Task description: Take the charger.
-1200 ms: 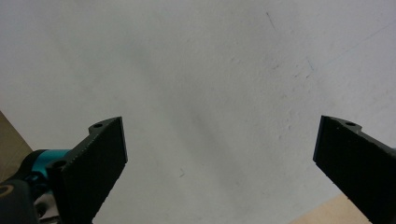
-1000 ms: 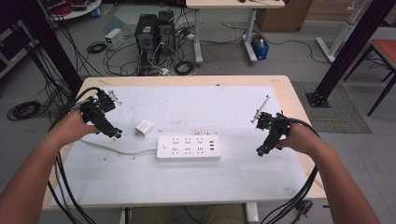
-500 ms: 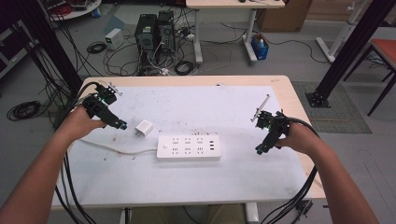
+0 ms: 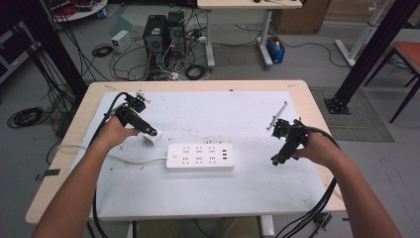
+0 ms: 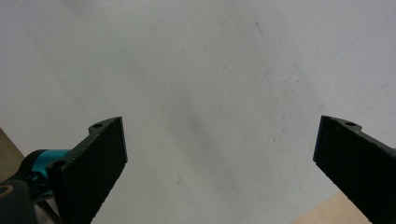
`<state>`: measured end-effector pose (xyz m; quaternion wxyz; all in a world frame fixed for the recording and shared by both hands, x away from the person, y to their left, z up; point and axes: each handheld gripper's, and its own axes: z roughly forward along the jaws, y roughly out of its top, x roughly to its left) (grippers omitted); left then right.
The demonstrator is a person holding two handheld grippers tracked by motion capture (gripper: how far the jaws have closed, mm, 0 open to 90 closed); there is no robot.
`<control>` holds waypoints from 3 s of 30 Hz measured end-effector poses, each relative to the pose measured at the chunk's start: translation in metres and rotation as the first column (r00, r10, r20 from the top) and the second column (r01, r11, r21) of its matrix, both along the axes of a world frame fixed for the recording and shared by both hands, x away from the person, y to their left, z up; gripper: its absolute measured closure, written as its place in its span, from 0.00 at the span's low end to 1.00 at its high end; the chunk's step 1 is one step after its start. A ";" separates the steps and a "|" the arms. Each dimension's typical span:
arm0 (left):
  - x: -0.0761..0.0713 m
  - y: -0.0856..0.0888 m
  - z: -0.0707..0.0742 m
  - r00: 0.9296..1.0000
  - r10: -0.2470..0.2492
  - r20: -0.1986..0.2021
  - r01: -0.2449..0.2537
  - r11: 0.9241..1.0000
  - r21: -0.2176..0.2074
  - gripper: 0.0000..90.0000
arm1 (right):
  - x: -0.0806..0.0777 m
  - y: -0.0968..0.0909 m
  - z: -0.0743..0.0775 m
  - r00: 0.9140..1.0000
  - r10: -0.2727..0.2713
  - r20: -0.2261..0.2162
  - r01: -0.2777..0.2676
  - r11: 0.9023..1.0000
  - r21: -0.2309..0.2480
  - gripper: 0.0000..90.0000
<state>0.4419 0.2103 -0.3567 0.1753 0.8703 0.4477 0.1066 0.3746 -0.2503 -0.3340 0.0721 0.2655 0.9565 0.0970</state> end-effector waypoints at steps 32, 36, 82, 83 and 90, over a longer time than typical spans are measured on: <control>0.018 -0.013 -0.059 0.995 0.009 -0.102 -0.006 1.000 0.028 0.30 | -0.001 -0.009 -0.006 1.000 -0.017 0.005 0.017 1.000 0.007 0.02; 0.018 -0.010 -0.057 0.995 0.011 -0.096 -0.008 1.000 0.024 0.38 | -0.001 -0.009 -0.006 1.000 -0.023 0.005 0.022 1.000 0.008 0.02; -0.073 -0.008 0.077 0.879 -0.433 0.201 0.459 0.882 -0.107 0.47 | -0.013 0.000 0.003 0.999 -0.003 0.049 0.002 1.000 0.029 0.02; -0.075 -0.010 0.078 0.872 -0.444 0.208 0.472 0.875 -0.109 0.47 | -0.013 0.001 0.003 0.999 -0.002 0.048 0.001 1.000 0.028 0.02; -0.088 -0.019 0.080 0.831 -0.513 0.214 0.541 0.835 -0.100 0.47 | -0.014 0.002 0.003 0.999 -0.004 0.054 0.002 1.000 0.029 0.02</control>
